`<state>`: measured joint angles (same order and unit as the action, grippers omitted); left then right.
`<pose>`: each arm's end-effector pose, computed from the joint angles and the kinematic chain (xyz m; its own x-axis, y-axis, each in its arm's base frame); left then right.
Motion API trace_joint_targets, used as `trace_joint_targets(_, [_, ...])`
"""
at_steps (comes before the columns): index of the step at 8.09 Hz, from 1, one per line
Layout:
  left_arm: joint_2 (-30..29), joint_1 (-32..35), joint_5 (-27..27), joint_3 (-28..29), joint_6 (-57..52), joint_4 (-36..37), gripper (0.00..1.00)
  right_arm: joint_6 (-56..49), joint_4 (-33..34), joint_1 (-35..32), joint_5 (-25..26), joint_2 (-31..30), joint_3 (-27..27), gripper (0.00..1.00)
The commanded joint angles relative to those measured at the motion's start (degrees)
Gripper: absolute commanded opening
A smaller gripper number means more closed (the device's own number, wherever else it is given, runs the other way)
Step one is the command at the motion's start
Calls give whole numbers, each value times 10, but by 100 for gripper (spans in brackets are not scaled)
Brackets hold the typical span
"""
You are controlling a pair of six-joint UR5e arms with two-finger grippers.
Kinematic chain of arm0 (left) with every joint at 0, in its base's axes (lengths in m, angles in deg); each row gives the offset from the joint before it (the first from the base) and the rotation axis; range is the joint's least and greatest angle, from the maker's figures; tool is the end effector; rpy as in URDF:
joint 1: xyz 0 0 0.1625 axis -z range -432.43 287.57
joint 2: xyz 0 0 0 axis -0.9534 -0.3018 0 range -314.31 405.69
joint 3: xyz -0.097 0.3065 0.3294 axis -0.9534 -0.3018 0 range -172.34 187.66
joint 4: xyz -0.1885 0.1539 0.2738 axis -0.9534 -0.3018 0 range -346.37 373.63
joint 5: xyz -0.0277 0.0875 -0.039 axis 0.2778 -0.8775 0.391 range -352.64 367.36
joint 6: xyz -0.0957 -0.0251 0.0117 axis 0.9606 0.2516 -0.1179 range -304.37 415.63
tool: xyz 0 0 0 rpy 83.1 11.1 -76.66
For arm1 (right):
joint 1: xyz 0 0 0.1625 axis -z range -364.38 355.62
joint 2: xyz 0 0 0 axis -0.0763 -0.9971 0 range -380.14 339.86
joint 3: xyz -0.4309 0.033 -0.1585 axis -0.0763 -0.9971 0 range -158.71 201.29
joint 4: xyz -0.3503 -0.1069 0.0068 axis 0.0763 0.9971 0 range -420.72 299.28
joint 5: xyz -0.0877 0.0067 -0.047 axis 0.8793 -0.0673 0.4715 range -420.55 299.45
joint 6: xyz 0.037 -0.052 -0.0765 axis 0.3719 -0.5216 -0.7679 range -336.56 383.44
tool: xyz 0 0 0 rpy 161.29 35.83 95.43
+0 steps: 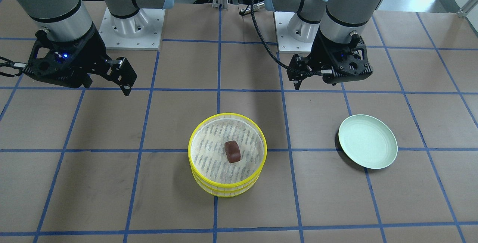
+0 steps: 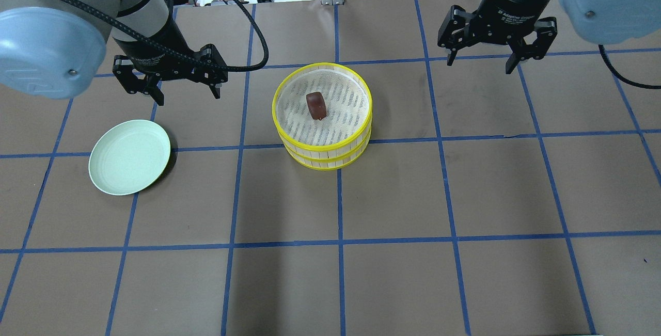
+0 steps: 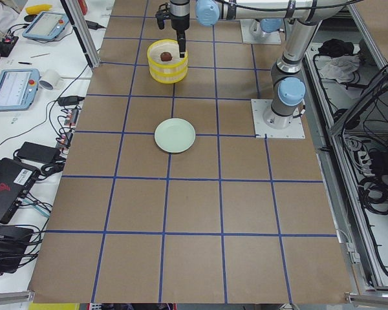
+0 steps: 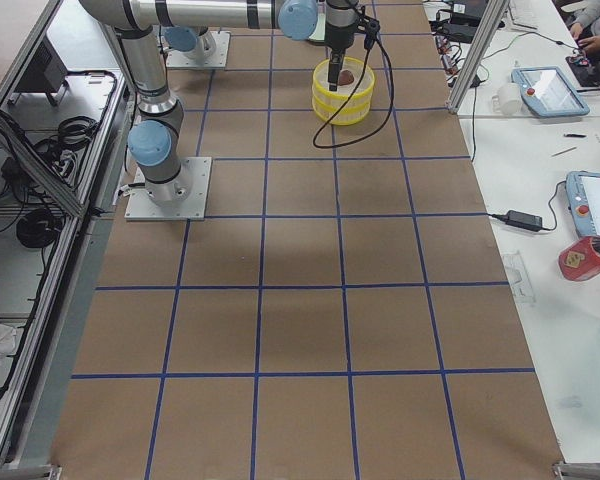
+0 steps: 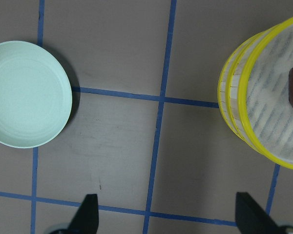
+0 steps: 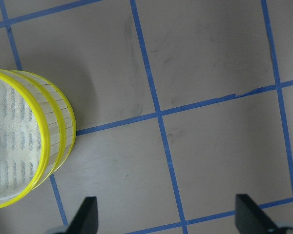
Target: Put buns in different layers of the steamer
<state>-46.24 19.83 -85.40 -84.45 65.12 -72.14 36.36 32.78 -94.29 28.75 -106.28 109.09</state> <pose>-0.1464 -0.4505 0.4992 -0.9909 -0.1259 -0.0470 -0.1255 0.9920 -0.0111 0.1339 -0.4751 0.5155 -0.9743 0.2246 -0.0191 0.2251 0.9739 -0.0286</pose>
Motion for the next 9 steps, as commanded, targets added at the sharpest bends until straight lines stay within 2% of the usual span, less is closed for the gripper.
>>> trace_joint_targets(1, [0,0,0,0,0,1,100,-1,-1,0,0,0,0,100])
trace_joint_targets(9, [1,1,2,1,0,1,100,-10,1,1,-2,0,1,100])
